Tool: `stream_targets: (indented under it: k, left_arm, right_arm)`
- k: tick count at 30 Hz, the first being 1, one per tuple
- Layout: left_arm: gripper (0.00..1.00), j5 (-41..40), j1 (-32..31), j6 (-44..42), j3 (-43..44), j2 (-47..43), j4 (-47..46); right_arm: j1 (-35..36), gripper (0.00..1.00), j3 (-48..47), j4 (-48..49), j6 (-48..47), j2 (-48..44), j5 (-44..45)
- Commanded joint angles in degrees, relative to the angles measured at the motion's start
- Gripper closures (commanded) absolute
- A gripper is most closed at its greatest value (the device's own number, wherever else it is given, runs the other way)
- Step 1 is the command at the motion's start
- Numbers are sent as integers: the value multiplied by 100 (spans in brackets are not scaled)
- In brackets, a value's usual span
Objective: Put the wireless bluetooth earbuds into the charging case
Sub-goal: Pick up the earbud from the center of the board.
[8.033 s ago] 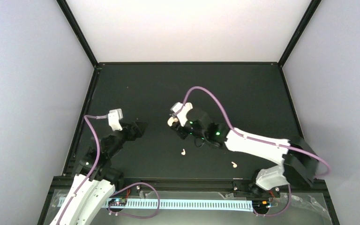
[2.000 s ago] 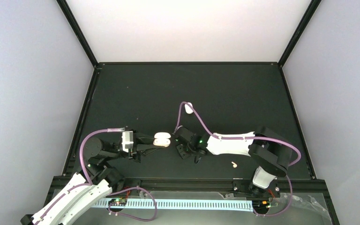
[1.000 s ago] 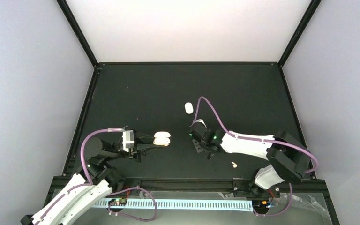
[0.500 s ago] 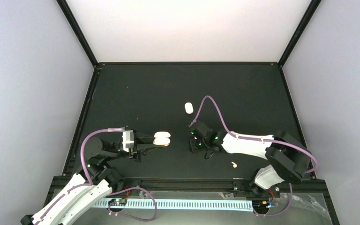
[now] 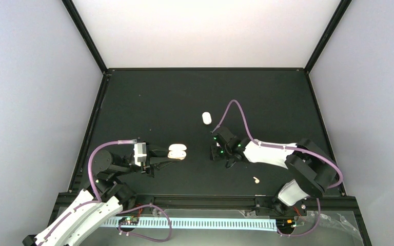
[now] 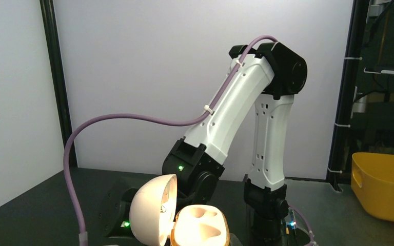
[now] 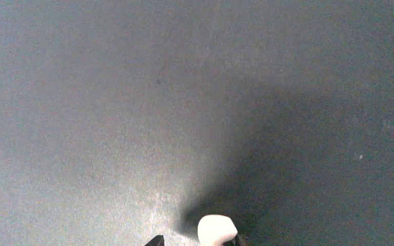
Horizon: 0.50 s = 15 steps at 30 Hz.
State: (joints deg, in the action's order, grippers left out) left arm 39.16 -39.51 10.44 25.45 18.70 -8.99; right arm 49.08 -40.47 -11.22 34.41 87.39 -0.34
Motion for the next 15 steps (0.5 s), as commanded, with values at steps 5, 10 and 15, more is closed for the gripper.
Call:
stream_targets:
  k: [5, 10, 15]
  left_arm:
    - [98, -23, -24, -85, 74, -42, 9]
    - [98, -23, -24, -103, 74, -30, -21]
    - [98, -19, -24, -94, 74, -49, -5]
  right_arm:
    - [-111, 64, -329, -304, -428, 213, 307]
    - [-21, 60, -613, -871, -836, 190, 628]
    - [81, 60, -709, -1195, -956, 180, 615]
